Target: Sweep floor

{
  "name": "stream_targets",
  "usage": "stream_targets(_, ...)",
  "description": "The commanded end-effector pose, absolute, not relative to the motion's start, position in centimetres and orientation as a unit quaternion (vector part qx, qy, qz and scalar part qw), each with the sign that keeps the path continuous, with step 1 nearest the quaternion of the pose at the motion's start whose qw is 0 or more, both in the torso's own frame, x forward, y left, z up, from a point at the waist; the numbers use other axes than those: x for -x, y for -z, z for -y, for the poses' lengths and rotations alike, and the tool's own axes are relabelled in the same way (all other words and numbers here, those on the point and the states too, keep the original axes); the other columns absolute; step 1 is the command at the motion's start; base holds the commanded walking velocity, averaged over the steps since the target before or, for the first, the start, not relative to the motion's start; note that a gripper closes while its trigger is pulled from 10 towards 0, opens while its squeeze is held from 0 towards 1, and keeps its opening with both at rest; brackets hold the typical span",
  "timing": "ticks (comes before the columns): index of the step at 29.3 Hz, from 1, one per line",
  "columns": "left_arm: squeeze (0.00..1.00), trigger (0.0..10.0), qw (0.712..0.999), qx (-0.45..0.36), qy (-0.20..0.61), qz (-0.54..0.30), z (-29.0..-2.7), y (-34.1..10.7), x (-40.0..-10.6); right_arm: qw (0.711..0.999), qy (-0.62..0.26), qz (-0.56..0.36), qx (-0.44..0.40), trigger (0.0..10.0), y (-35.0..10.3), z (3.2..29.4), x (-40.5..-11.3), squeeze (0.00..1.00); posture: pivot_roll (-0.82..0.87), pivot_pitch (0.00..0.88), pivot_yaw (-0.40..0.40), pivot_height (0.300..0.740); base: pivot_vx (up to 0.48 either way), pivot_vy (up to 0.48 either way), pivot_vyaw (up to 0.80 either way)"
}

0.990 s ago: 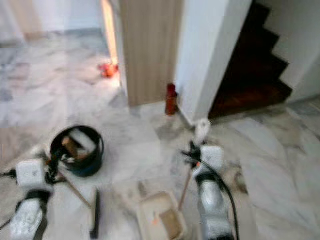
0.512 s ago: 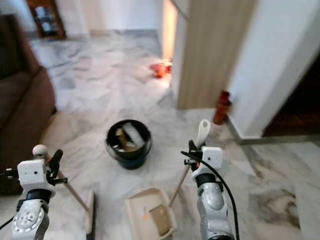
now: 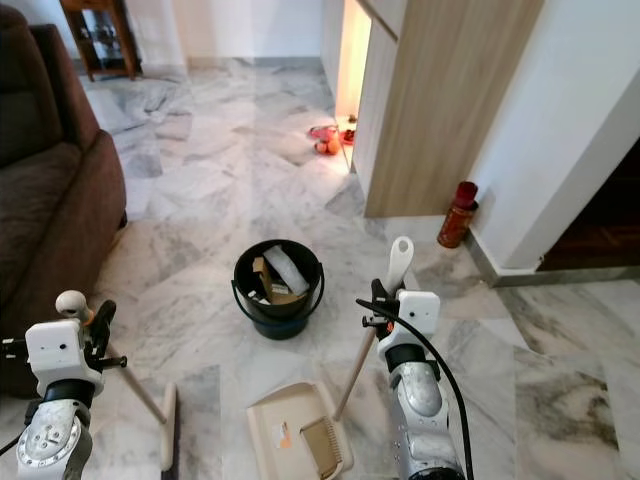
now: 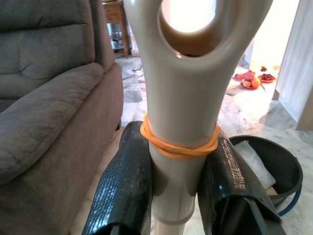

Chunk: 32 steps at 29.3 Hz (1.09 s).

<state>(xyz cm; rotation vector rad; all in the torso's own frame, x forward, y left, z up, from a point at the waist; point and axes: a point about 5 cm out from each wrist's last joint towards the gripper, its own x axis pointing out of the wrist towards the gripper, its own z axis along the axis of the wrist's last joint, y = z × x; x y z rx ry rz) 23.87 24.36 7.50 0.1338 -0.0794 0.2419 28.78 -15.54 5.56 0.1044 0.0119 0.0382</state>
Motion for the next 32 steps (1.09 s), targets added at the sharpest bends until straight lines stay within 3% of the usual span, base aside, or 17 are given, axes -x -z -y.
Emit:
stream_targets(1, 0.00, 10.0, 0.989, -0.078, -0.115, 0.053, -24.27, -8.14, -24.02, 0.998, -0.010, 0.016, -0.061, 10.0, -6.62, 15.85, -29.29, 0.00, 0.06, 0.000, -0.018, 0.740, 0.000, 0.000, 0.00)
stream_targets(12, 0.00, 10.0, 0.989, -0.083, -0.112, 0.048, -24.15, -8.04, -24.06, 0.998, -0.028, 0.024, -0.046, 10.0, -6.91, 15.40, -29.34, 0.00, 0.06, 0.000, -0.022, 0.740, 0.000, 0.000, 0.08)
stream_targets(32, 0.00, 10.0, 0.990, -0.082, -0.108, 0.046, -24.02, -7.96, -24.12, 0.998, -0.024, 0.022, -0.059, 10.0, -6.95, 15.29, -29.46, 0.00, 0.06, 0.000, -0.024, 0.740, 0.275, 0.000, 0.09)
